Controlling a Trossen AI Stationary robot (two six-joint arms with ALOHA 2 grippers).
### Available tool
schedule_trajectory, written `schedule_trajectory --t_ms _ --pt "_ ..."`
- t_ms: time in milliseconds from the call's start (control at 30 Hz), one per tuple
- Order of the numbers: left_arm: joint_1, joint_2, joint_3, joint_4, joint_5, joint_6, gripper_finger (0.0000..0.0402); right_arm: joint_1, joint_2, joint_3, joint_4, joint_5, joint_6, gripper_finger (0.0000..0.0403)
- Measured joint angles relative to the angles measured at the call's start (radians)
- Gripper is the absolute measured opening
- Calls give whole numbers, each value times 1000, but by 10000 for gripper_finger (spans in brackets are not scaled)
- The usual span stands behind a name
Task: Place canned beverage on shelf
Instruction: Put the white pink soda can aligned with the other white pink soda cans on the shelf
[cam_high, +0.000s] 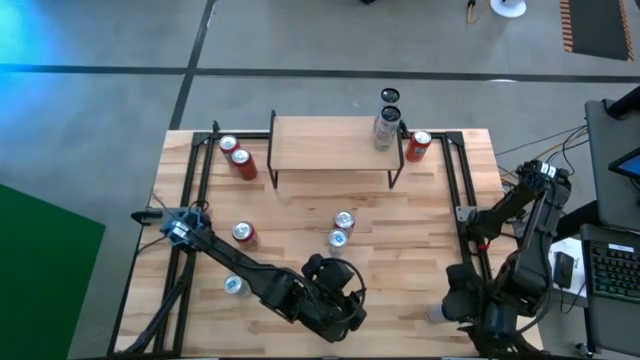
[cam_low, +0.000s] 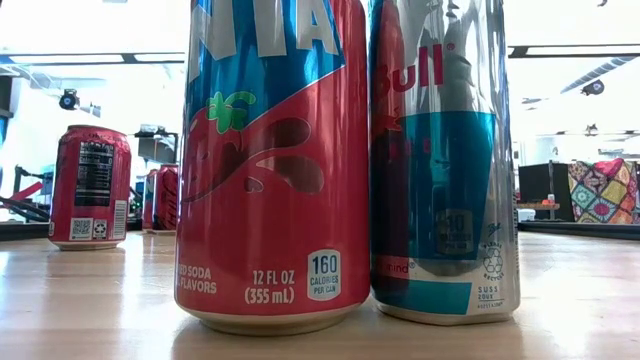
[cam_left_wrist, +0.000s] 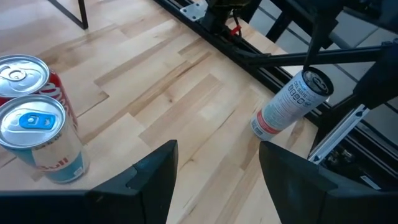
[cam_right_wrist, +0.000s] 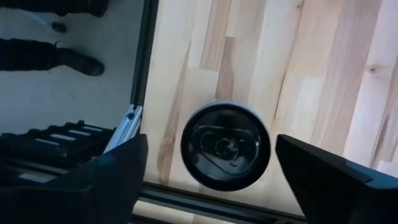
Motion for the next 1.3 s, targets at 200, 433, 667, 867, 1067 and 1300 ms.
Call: schedule_trajectory --t_ms 200,433,667,867,1067,1300 --pt "0 0 0 0 1 -5 211 8 20 -18 -6 34 7 390" --pt "1 0 0 -1 1 -7 211 8 27 -76 1 25 18 391" --pt "1 0 0 -1 1 -22 211 9 27 -130 12 25 58 379" --pt "1 0 2 -4 1 -23 211 8 27 -154 43 26 69 312" --pt "2 0 2 -15 12 -14 211 8 26 -162 91 33 73 256" --pt "6 -22 2 -66 27 -26 211 -8 26 -141 84 107 112 246"
